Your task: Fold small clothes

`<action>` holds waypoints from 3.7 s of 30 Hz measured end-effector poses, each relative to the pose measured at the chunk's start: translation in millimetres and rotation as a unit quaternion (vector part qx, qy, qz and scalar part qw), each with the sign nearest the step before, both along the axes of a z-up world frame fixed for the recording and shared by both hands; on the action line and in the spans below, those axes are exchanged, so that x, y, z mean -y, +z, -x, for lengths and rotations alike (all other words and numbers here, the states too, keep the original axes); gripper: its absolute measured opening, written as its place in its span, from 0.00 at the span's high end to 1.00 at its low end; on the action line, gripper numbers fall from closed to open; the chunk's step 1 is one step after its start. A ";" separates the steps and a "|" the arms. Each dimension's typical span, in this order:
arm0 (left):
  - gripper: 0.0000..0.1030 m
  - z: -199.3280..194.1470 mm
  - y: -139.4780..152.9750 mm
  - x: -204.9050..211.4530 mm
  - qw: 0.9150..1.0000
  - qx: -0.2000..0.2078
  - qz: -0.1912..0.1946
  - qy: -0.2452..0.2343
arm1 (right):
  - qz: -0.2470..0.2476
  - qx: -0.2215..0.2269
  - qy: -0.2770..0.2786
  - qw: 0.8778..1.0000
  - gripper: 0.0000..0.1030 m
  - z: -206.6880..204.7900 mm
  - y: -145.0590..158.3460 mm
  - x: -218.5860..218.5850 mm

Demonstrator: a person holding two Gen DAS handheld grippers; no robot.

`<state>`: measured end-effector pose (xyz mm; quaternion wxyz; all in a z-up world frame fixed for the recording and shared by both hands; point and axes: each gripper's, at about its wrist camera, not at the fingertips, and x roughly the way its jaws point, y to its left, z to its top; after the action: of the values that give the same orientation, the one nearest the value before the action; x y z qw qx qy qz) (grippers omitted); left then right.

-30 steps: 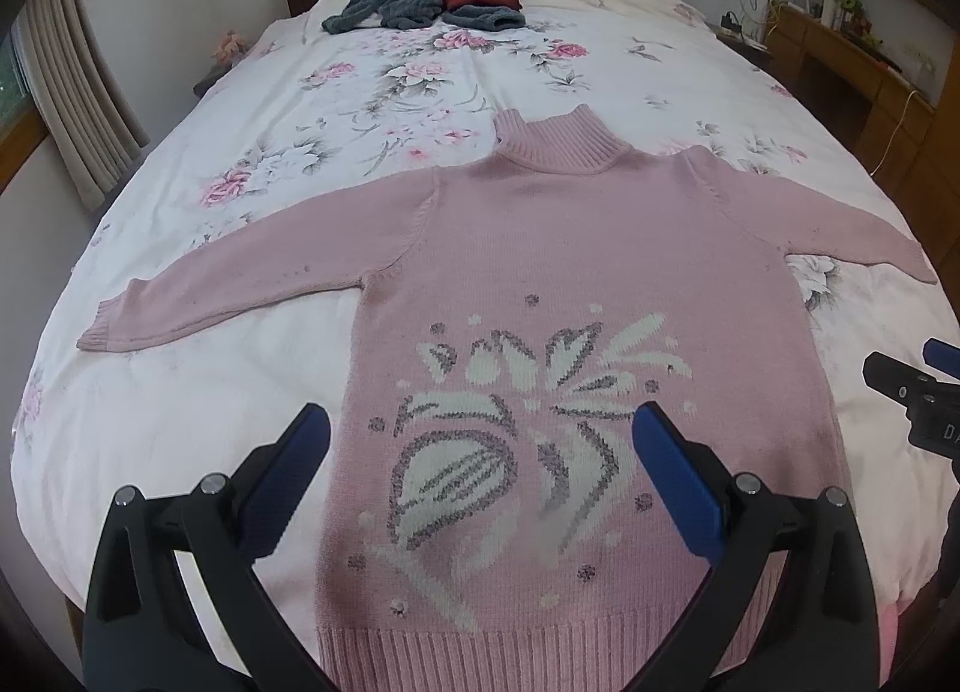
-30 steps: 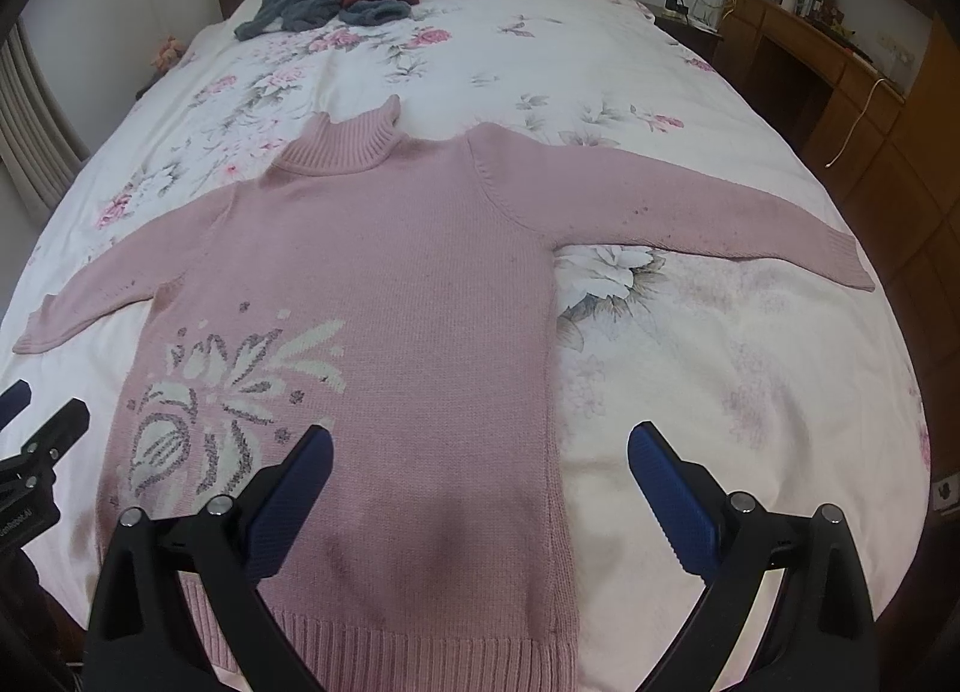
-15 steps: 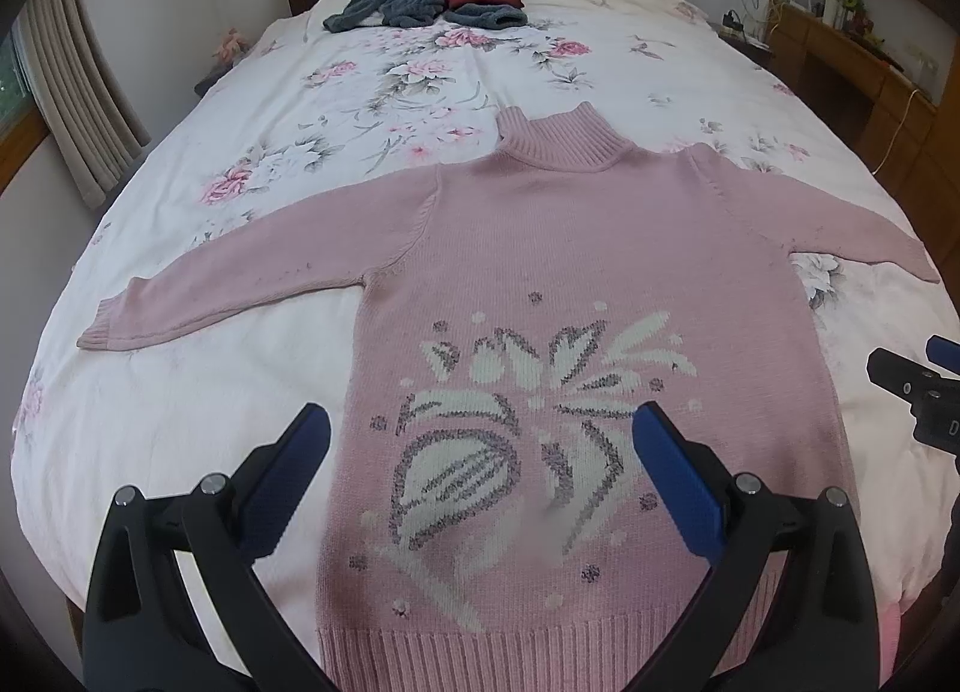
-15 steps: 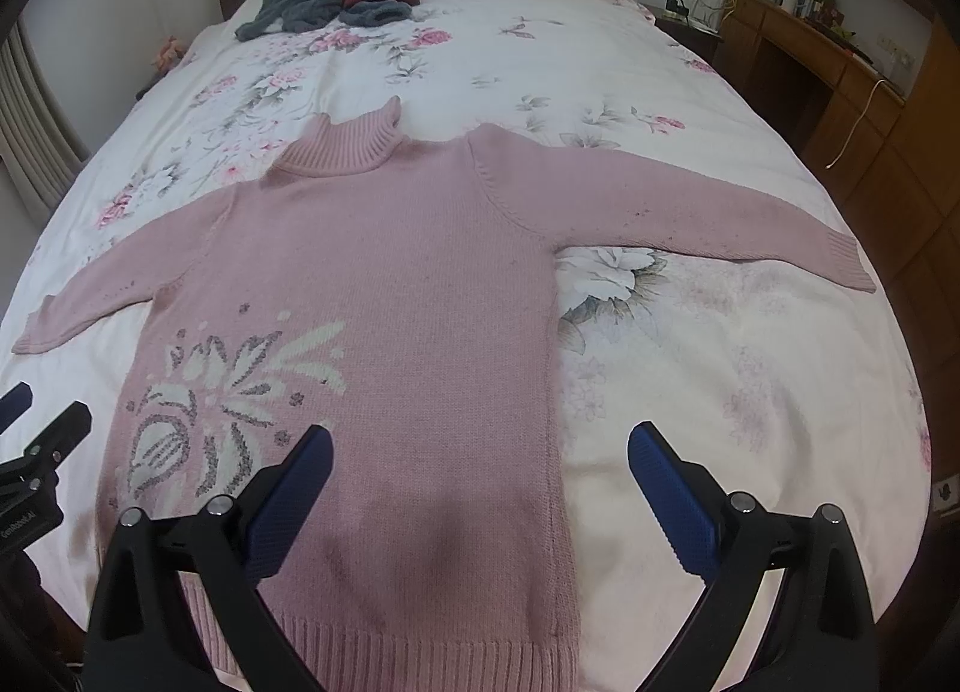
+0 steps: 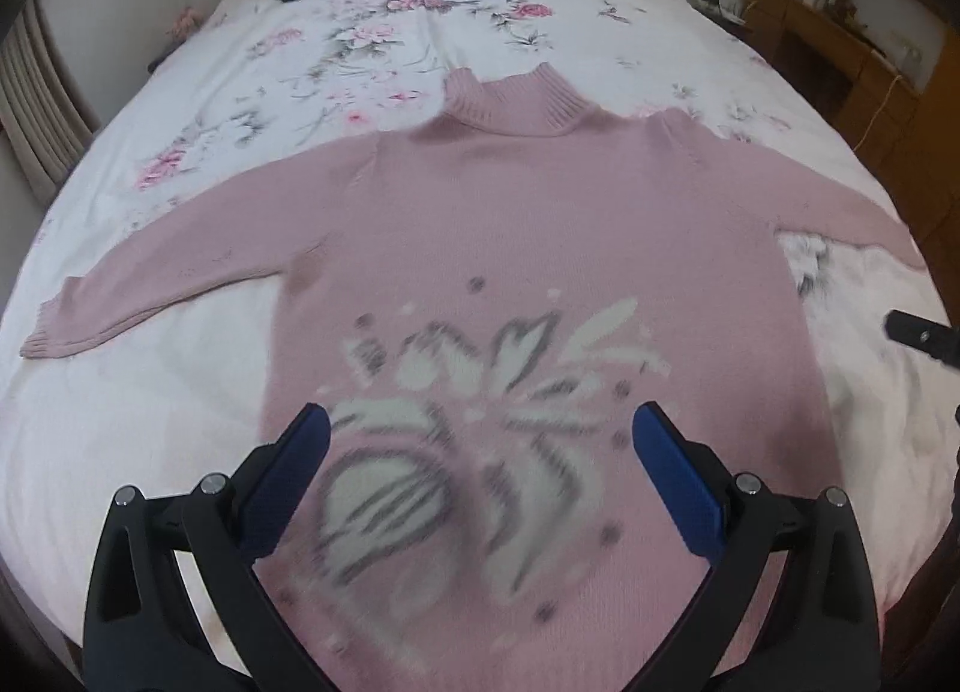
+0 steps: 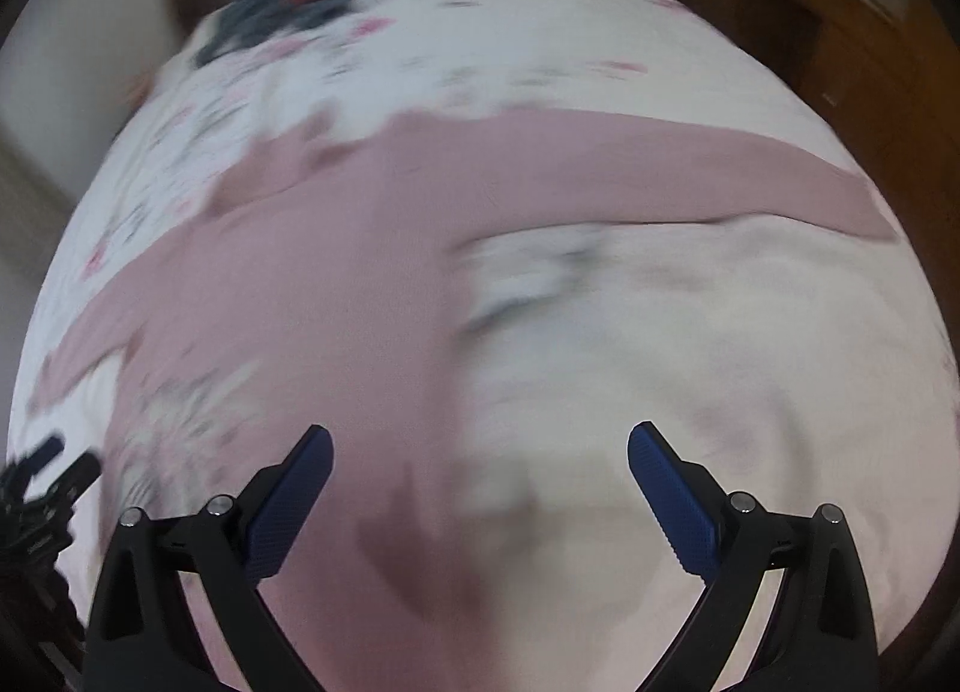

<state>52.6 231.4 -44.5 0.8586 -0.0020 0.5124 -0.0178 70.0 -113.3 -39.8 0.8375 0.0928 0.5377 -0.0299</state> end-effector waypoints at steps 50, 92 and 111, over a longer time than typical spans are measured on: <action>0.03 -138.3 -32.7 28.9 0.998 -0.007 0.031 0.063 | -0.141 0.025 0.042 0.989 0.95 -166.0 10.6 78.7; 0.87 -195.6 -89.4 122.2 0.942 -0.142 0.303 0.009 | -0.135 0.001 0.088 0.987 0.70 -71.5 -34.0 66.7; 0.89 -165.0 0.4 -87.4 0.975 0.009 0.194 0.111 | -0.186 -0.013 0.033 0.982 0.52 -132.8 -41.2 69.8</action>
<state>217.6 318.8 -44.1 0.8433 -0.2251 0.4876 -0.0219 202.8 -183.1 -80.9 0.7991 0.2283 0.5476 0.0973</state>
